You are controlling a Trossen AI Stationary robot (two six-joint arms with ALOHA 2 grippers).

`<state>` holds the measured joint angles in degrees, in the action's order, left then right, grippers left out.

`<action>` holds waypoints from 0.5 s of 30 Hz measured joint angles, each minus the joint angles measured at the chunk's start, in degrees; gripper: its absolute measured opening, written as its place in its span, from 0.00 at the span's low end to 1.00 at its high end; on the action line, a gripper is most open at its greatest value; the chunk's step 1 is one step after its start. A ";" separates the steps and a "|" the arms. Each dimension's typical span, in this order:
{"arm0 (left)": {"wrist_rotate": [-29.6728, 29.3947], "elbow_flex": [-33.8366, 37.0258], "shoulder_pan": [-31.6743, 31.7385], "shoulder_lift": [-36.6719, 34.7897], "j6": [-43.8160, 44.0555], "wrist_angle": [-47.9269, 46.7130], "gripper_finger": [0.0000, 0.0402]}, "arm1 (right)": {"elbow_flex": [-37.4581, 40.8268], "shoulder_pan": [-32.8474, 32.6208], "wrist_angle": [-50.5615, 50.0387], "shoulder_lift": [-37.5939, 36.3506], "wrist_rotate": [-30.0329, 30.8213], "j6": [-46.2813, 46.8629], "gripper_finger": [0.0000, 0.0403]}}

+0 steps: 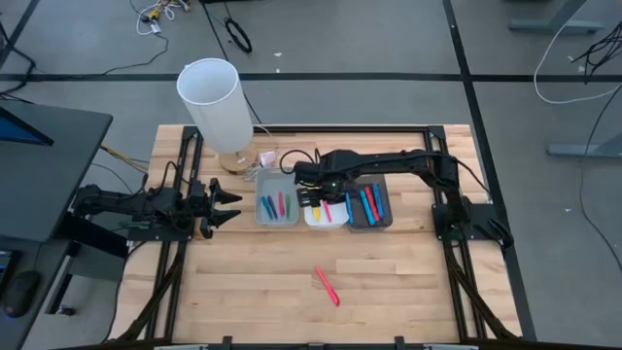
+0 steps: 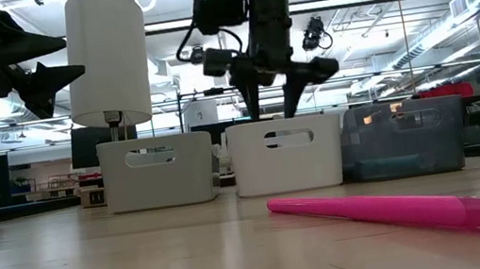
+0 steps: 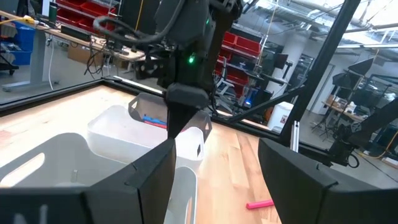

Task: Pick & Place Markers
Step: Put the pink highlighter pen into the white bin

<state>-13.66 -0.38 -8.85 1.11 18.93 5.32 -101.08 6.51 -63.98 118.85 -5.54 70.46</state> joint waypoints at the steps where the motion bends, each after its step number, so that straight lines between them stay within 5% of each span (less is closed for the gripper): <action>1: 0.01 0.00 -0.01 -0.01 0.00 0.00 0.58 | -0.83 -0.10 -0.96 0.00 0.22 0.00 0.50; 15: 0.01 0.00 0.00 0.00 0.00 0.00 0.58 | -11.93 -1.63 -9.33 -0.02 4.70 0.25 0.50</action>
<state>-13.65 -0.38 -8.84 1.11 18.93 5.32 -113.01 4.88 -73.31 118.83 -0.85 70.71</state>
